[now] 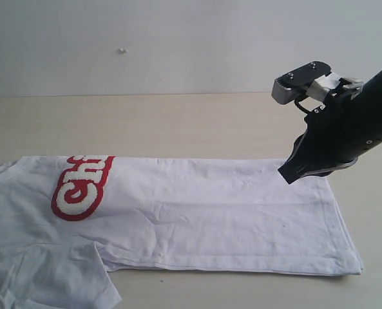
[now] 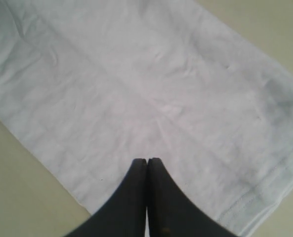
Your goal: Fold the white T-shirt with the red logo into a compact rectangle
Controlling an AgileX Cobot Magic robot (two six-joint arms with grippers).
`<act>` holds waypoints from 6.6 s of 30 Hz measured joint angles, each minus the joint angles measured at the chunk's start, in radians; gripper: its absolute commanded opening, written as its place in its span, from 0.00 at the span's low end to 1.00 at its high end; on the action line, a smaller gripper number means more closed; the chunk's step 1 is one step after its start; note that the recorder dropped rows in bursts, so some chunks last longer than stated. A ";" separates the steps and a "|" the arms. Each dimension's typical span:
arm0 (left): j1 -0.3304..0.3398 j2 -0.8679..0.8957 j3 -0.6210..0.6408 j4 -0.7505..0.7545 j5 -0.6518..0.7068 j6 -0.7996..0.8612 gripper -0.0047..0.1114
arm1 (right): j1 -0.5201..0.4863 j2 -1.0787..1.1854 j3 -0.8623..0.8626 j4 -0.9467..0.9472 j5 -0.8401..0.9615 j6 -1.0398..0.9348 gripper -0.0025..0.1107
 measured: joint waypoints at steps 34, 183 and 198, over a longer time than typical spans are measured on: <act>0.000 0.177 -0.060 -0.390 0.257 0.396 0.04 | 0.000 0.000 0.000 0.000 -0.002 0.000 0.02; 0.161 0.403 -0.519 -0.744 0.301 0.745 0.04 | 0.000 0.000 0.000 0.000 -0.024 -0.008 0.02; -0.362 0.383 -0.522 -1.265 0.309 0.741 0.04 | 0.000 -0.023 0.000 -0.046 -0.044 0.124 0.02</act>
